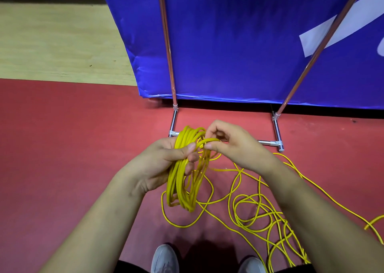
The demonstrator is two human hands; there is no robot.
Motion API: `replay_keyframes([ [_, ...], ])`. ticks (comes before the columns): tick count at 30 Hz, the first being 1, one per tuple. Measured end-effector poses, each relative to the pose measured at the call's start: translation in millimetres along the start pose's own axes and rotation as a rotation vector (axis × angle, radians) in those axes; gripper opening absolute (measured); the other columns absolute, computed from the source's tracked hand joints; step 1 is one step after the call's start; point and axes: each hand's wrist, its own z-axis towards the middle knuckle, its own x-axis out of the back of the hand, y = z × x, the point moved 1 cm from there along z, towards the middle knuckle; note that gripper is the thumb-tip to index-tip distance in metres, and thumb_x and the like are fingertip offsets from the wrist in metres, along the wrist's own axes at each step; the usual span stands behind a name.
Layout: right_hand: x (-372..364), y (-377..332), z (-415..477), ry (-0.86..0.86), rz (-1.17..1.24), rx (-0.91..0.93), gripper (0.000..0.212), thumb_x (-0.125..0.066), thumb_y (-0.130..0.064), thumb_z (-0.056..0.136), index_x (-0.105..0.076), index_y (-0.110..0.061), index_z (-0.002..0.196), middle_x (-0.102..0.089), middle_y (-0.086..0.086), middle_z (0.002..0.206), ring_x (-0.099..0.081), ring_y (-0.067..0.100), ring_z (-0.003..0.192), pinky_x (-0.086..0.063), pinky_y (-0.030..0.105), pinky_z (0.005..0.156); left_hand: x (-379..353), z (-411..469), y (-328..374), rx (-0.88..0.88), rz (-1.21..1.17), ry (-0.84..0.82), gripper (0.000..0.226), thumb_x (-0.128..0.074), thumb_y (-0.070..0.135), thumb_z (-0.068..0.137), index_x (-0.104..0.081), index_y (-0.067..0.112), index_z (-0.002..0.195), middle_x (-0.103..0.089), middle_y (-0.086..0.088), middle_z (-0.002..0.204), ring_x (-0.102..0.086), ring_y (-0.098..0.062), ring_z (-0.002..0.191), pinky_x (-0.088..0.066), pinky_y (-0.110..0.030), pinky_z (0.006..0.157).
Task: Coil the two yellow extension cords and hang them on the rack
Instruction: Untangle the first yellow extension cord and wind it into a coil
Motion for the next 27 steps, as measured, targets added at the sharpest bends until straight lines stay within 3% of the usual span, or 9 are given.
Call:
replay_keyframes([
  [3, 9, 32, 0, 0.013, -0.032, -0.105, 0.001, -0.068, -0.014, 0.088, -0.068, -0.014, 0.087, -0.065, 0.017, 0.081, -0.055, 0.019, 0.071, -0.046, 0.037, 0.071, -2, -2, 2, -0.062, -0.045, 0.03, 0.01, -0.058, 0.018, 0.084, -0.059, 0.01, 0.09, -0.05, 0.0, 0.065, -0.048, -0.013, 0.051, -0.041, -0.023, 0.051],
  [6, 13, 65, -6, 0.033, 0.053, -0.252, 0.01, -0.066, -0.013, 0.089, -0.071, -0.019, 0.083, -0.071, 0.002, 0.078, -0.057, 0.005, 0.076, -0.044, 0.026, 0.075, 3, -3, 5, -0.102, -0.076, 0.073, 0.016, -0.058, 0.019, 0.085, -0.053, 0.008, 0.095, -0.049, 0.0, 0.067, -0.047, -0.013, 0.051, -0.044, -0.022, 0.05],
  [10, 10, 85, -8, 0.03, 0.133, -0.31, 0.012, -0.059, -0.004, 0.093, -0.063, -0.015, 0.09, -0.07, 0.004, 0.079, -0.063, 0.016, 0.082, -0.044, 0.03, 0.082, 9, -2, 9, -0.114, -0.11, 0.122, 0.014, -0.059, 0.018, 0.086, -0.053, 0.008, 0.092, -0.05, -0.001, 0.067, -0.05, -0.014, 0.052, -0.046, -0.023, 0.052],
  [12, 7, 82, -4, 0.081, 0.225, -0.293, 0.016, -0.054, 0.0, 0.095, -0.06, -0.014, 0.095, -0.065, 0.006, 0.075, -0.066, 0.019, 0.075, -0.048, 0.028, 0.078, 10, -2, 12, -0.068, -0.114, 0.141, 0.014, -0.058, 0.02, 0.083, -0.059, 0.007, 0.087, -0.056, -0.004, 0.066, -0.056, -0.017, 0.052, -0.049, -0.025, 0.052],
  [16, 11, 58, 5, 0.252, 0.156, -0.204, 0.02, -0.055, 0.003, 0.093, -0.066, -0.012, 0.102, -0.059, -0.002, 0.072, -0.055, -0.002, 0.058, -0.044, 0.012, 0.063, 7, 1, 13, 0.047, -0.079, 0.176, 0.026, -0.058, 0.028, 0.076, -0.072, 0.007, 0.079, -0.068, -0.012, 0.069, -0.064, -0.022, 0.052, -0.052, -0.026, 0.051],
  [20, 12, 31, 8, 0.229, 0.023, -0.087, 0.019, -0.059, -0.003, 0.092, -0.072, -0.013, 0.101, -0.067, -0.013, 0.084, -0.057, -0.008, 0.072, -0.042, 0.01, 0.069, 2, 4, 8, 0.103, -0.069, 0.157, 0.024, -0.059, 0.025, 0.075, -0.074, 0.007, 0.077, -0.069, -0.011, 0.071, -0.063, -0.018, 0.052, -0.051, -0.024, 0.05],
  [27, -3, -4, 11, 0.099, -0.031, 0.118, 0.018, -0.061, -0.009, 0.088, -0.072, -0.01, 0.102, -0.06, -0.007, 0.086, -0.056, 0.002, 0.082, -0.04, 0.015, 0.075, -1, 8, 2, 0.08, -0.024, 0.115, 0.023, -0.06, 0.016, 0.078, -0.063, 0.002, 0.095, -0.064, -0.004, 0.068, -0.058, -0.015, 0.052, -0.049, -0.024, 0.05],
])
